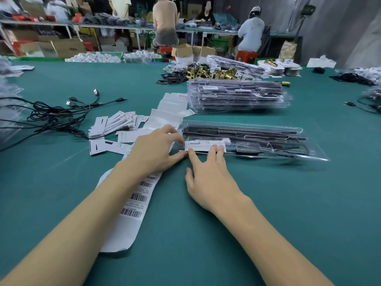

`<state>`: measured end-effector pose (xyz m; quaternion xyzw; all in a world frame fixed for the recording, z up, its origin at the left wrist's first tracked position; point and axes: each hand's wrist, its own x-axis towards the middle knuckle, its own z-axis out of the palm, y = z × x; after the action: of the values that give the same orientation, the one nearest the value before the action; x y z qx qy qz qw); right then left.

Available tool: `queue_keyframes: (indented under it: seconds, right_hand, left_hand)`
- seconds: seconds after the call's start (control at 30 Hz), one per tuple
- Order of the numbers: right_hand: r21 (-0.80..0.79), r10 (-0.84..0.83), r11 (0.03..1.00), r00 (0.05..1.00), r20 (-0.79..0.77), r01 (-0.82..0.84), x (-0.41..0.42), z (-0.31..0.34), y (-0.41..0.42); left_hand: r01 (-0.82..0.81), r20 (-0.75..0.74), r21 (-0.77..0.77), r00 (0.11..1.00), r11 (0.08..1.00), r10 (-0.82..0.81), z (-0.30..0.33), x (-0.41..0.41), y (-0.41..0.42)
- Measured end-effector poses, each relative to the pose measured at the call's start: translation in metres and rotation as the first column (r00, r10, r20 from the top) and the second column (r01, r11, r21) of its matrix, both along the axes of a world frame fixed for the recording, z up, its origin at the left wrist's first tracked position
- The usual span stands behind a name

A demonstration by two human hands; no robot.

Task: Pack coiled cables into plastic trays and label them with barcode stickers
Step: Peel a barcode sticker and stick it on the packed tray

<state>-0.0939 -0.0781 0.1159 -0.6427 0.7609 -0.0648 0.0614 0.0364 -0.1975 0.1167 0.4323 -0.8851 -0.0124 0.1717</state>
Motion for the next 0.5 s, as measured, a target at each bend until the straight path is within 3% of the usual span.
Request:
queue_keyframes:
  seconds: [0.27,0.5]
  right_hand:
    - [-0.195,-0.013,0.98,0.992,0.126,0.038,-0.014,0.007,0.004]
    - [-0.086,-0.107,0.991,0.994,0.006,0.107,-0.008,0.005,0.006]
  left_hand:
    - [-0.008,-0.022,0.011,1.0,1.0,0.008,0.0,-0.001,0.0]
    - [-0.007,-0.012,0.008,1.0,1.0,0.007,0.003,-0.003,0.005]
